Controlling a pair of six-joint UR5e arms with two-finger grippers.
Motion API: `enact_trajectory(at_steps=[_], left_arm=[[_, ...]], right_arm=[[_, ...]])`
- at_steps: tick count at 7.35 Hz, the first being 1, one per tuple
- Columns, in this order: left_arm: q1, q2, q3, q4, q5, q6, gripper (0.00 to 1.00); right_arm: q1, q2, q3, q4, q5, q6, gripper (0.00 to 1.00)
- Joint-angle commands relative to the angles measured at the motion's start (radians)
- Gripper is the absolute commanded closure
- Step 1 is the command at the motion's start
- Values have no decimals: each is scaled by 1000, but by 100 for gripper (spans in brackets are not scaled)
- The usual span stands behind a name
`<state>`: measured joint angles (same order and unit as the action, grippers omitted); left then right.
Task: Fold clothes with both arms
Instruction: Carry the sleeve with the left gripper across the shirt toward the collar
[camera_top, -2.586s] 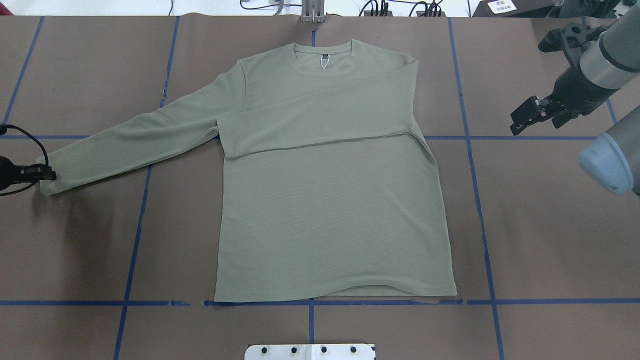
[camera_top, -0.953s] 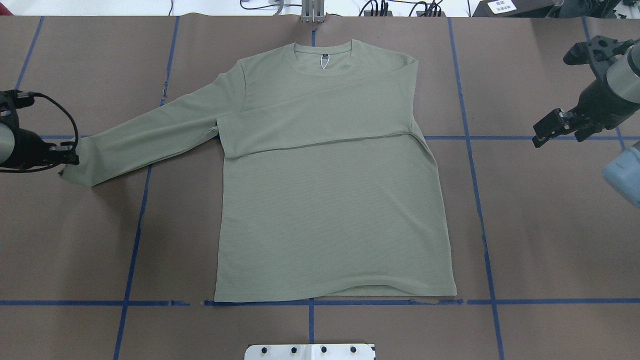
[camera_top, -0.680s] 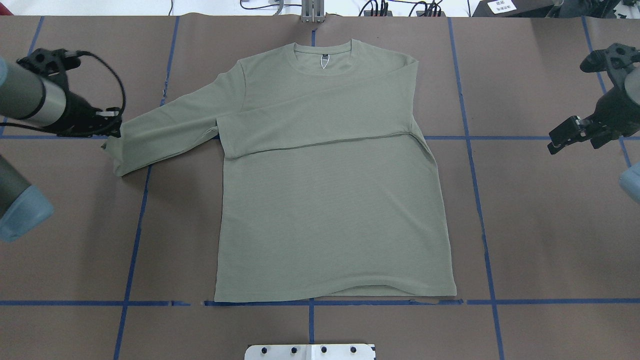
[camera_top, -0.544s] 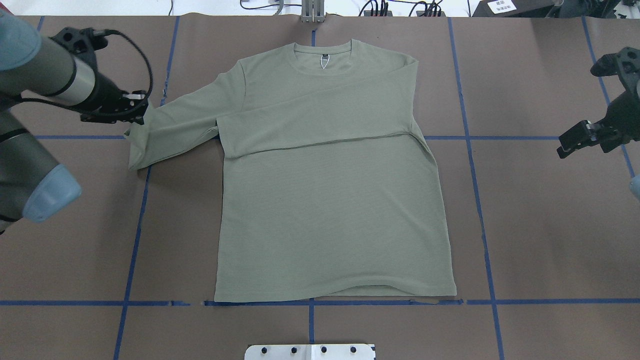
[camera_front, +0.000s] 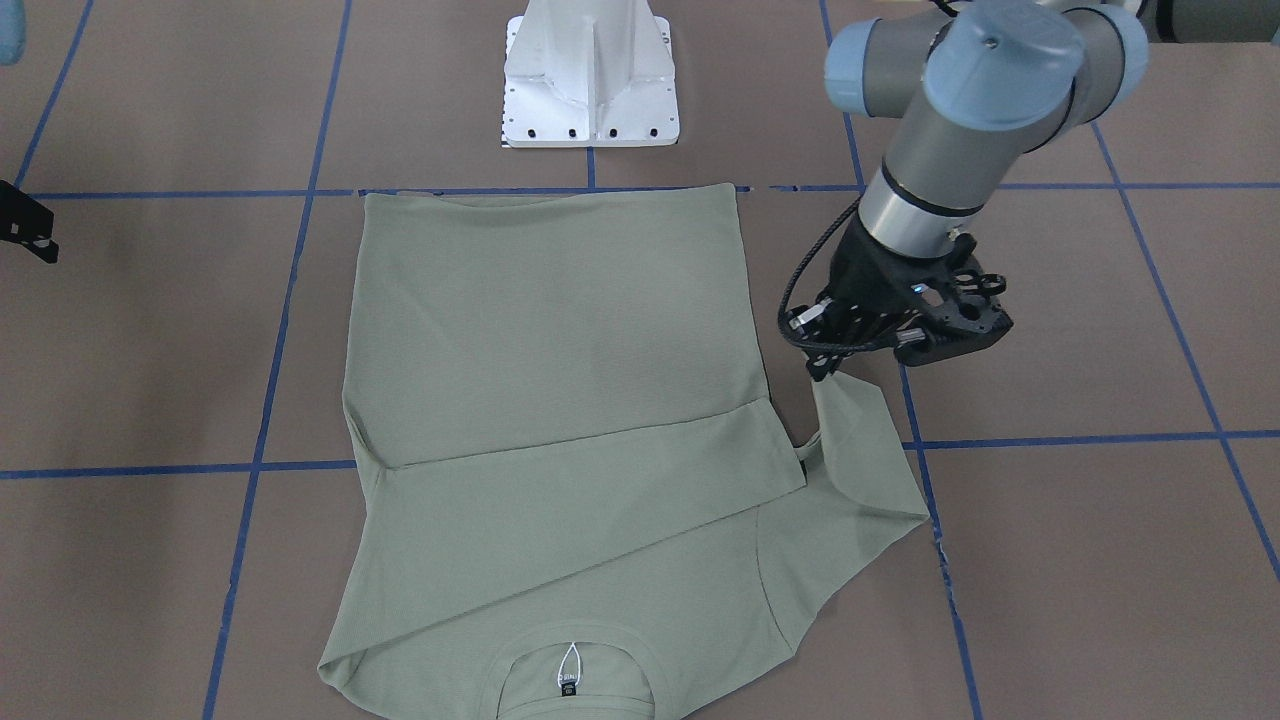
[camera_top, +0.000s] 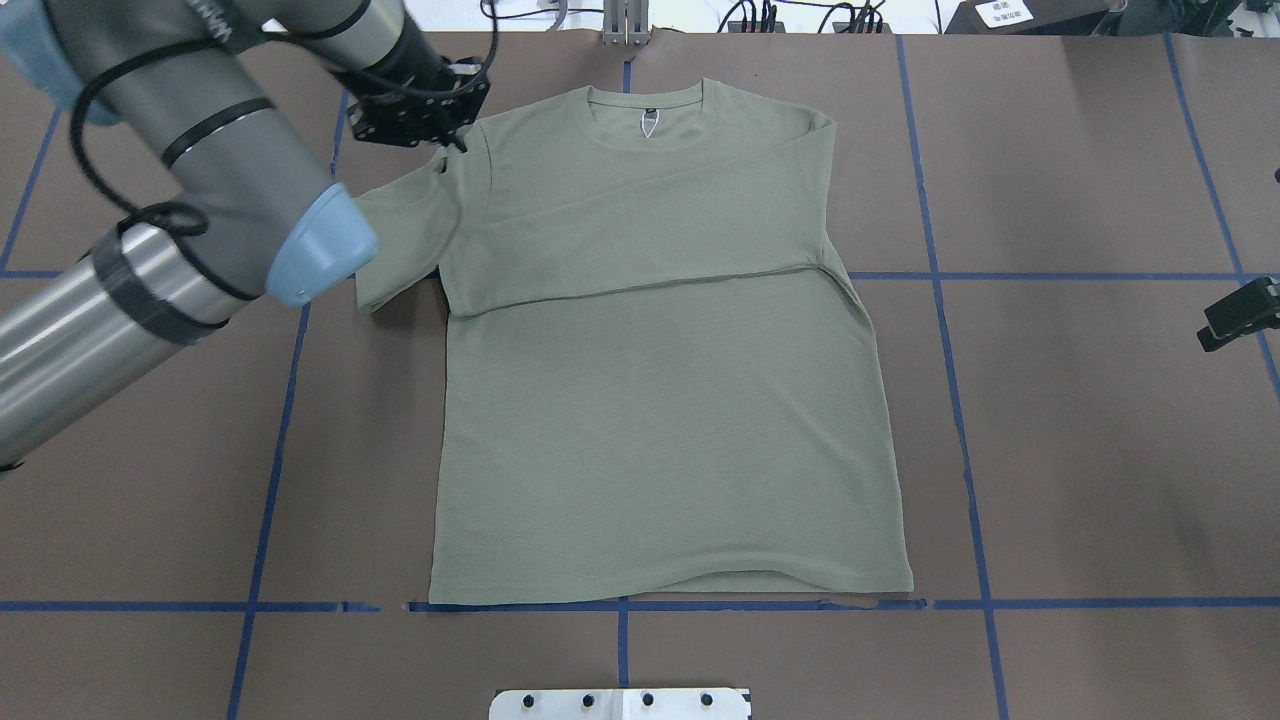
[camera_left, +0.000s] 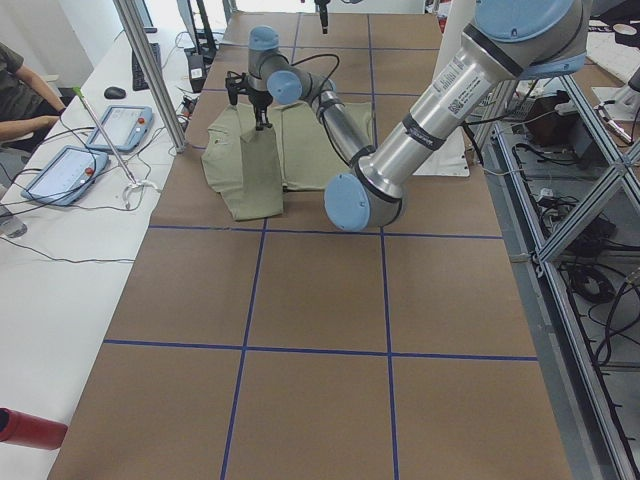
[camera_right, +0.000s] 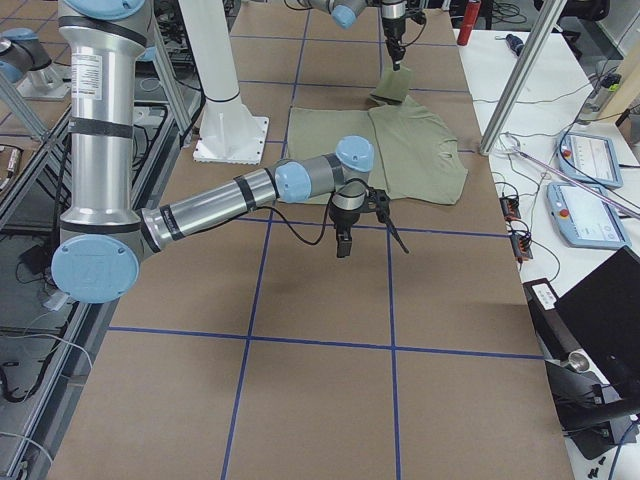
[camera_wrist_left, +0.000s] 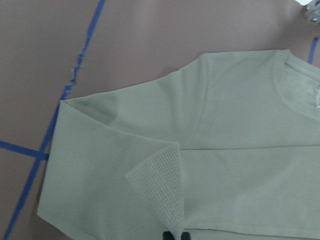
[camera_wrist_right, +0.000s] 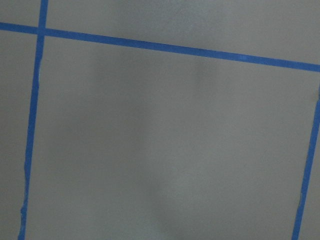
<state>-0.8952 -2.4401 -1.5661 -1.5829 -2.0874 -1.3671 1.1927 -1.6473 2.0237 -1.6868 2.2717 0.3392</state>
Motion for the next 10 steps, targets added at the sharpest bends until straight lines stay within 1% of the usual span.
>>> enact_trajectory(at_steps=[1, 2, 3, 4, 5, 6, 7, 8, 9, 10], left_arm=[[-2, -202, 90, -14, -93, -171, 100], [34, -242, 121, -119, -98, -311, 100], [107, -240, 159, -205, -88, -373, 100], [128, -238, 190, -239, -85, -374, 100], [149, -240, 230, -277, -32, -377, 100], [159, -240, 279, -336, -8, -379, 100], [169, -243, 311, -377, -7, -385, 100], [189, -260, 351, -412, 18, -391, 100], [227, -293, 403, -434, 62, -406, 100], [251, -324, 446, -454, 72, -409, 100]], right_arm=[[5, -3, -11, -1, 0, 1, 0], [5, -3, -19, -1, 0, 1, 0], [7, 1, -25, -1, 0, 1, 0], [7, 4, -33, -1, -1, 1, 0], [7, 6, -36, -1, 0, 4, 0], [7, 7, -36, -1, 0, 6, 0], [7, 7, -36, -1, 0, 7, 0], [7, 9, -39, -1, 0, 8, 0], [7, 10, -43, -1, 0, 8, 0], [5, 14, -48, -1, 0, 8, 0]])
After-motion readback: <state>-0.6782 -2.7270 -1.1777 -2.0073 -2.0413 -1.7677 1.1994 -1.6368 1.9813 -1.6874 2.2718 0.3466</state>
